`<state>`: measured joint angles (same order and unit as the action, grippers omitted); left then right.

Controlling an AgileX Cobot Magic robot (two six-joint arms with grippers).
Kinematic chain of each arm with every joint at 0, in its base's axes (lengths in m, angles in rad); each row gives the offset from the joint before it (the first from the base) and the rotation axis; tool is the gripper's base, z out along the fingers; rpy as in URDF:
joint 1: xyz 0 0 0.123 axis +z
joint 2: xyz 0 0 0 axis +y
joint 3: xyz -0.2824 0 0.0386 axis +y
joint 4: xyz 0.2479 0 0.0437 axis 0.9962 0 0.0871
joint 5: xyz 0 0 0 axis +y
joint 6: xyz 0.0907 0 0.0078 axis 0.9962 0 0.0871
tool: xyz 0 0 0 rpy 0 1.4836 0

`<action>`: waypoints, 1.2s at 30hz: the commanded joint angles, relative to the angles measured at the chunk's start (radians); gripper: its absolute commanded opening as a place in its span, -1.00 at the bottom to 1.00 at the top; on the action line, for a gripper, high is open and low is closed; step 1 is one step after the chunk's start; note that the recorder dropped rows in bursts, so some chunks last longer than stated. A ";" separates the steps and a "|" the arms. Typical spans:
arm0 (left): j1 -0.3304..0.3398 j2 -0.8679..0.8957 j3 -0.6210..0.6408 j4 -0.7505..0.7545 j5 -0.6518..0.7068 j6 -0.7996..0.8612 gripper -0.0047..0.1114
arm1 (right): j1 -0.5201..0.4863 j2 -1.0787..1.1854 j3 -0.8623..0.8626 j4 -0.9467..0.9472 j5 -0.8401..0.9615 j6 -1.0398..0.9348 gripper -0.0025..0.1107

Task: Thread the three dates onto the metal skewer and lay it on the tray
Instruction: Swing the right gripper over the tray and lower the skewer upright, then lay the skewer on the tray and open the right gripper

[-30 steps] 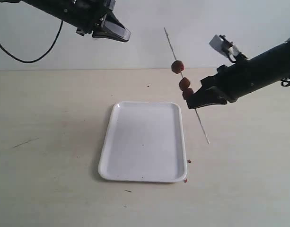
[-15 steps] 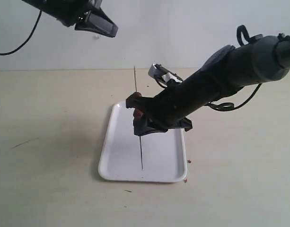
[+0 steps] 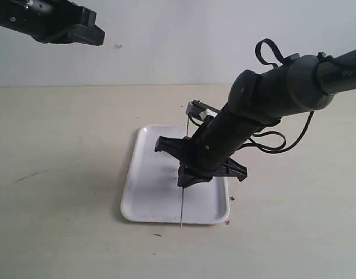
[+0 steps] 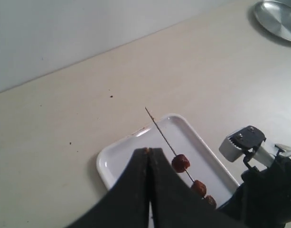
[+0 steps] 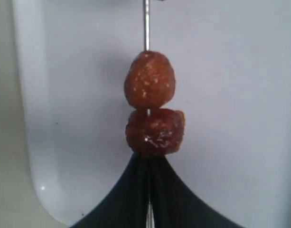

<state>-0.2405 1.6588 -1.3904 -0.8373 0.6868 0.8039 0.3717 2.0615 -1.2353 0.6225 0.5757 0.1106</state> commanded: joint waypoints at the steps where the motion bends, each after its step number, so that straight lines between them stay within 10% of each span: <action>1: 0.002 -0.023 0.019 -0.011 -0.033 0.012 -0.92 | 0.000 0.016 0.003 -0.022 0.005 0.003 -0.96; 7: 0.002 -0.023 0.019 -0.011 -0.029 0.027 -0.92 | 0.000 0.020 0.003 -0.054 0.001 0.003 -0.90; 18: 0.002 -0.023 0.025 -0.013 0.002 0.027 -0.92 | 0.000 0.020 0.003 -0.105 0.020 -0.020 -0.16; 36: 0.002 -0.359 0.431 -0.095 -0.378 0.058 -0.92 | 0.000 -0.087 0.003 -0.322 0.059 -0.061 -0.08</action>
<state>-0.2405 1.3686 -0.9936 -0.9116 0.3316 0.8560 0.3717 1.9840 -1.2332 0.3075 0.6171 0.0682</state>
